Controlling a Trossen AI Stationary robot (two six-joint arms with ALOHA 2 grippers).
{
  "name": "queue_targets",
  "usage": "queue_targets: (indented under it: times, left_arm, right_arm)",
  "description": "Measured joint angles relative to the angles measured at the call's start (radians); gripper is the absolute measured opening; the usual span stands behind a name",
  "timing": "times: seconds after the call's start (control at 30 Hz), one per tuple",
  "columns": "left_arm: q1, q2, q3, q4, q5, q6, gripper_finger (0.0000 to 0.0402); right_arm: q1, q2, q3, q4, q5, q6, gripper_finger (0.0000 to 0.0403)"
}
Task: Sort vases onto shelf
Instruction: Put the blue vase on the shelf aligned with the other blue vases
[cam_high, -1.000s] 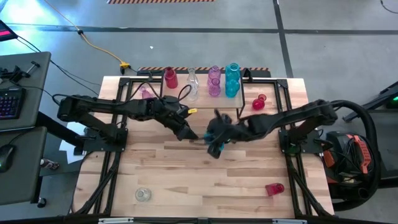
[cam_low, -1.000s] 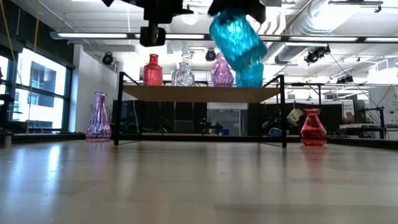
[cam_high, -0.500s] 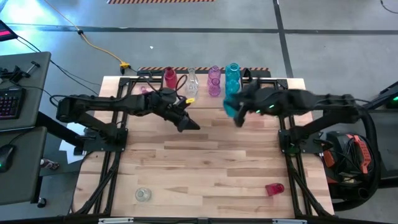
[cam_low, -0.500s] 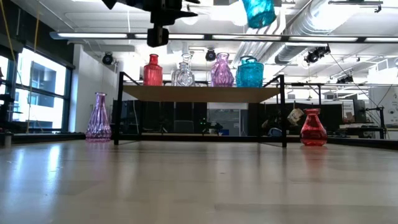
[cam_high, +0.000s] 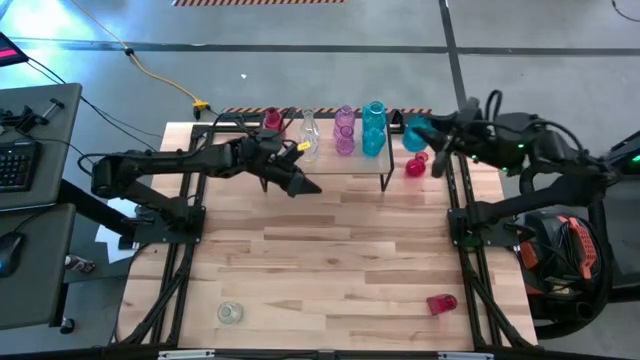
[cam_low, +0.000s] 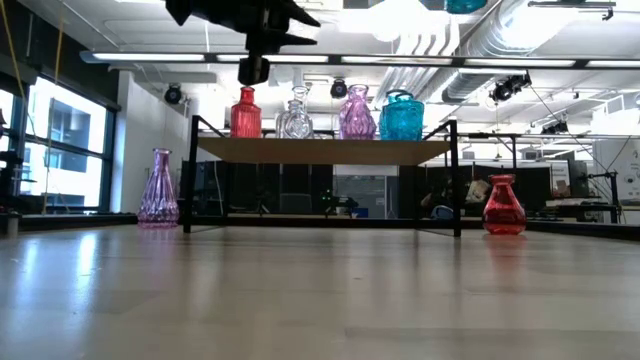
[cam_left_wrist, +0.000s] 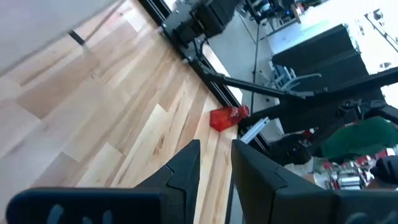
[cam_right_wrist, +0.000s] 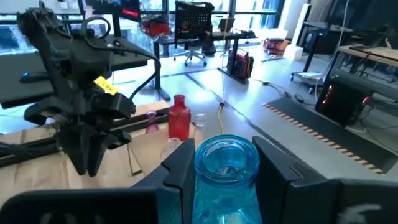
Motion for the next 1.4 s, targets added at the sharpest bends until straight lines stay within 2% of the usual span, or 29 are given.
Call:
queue_targets:
  times: [0.13, 0.4, 0.6, 0.77, 0.9, 1.2, 1.4]
  left_arm:
    - [0.027, 0.0, 0.0, 0.0, 0.0, 0.0, 0.0083]
    - [0.064, 0.0, 0.0, 0.001, 0.0, 0.0, 0.0083]
    - [0.066, 0.0, 0.0, 0.002, 0.0, 0.0, 0.0083]
    - [0.066, 0.0, 0.0, 0.002, 0.0, 0.0, 0.0083]
    - [0.066, 0.001, 0.0, 0.002, 0.0, 0.0, 0.0083]
    - [0.066, 0.001, 0.0, 0.001, 0.012, 0.017, 0.0083]
    - [0.066, 0.001, 0.0, 0.0, 0.023, 0.018, 0.0083]
  right_arm:
    - [-0.022, -0.075, -0.077, 0.044, 0.0, -0.012, 0.0094]
    - [-0.045, -0.265, -0.422, 0.326, -0.014, 0.03, 0.0094]
    - [-0.044, -0.28, -0.673, 0.589, -0.073, 0.026, 0.0094]
    - [-0.046, -0.236, -0.824, 0.783, -0.089, 0.007, 0.0094]
    - [-0.044, -0.188, -0.865, 0.891, -0.108, -0.024, 0.0094]
    - [-0.045, -0.021, -0.874, 0.965, -0.106, -0.025, 0.0094]
    - [-0.068, 0.027, -0.873, 0.99, -0.09, -0.038, 0.0094]
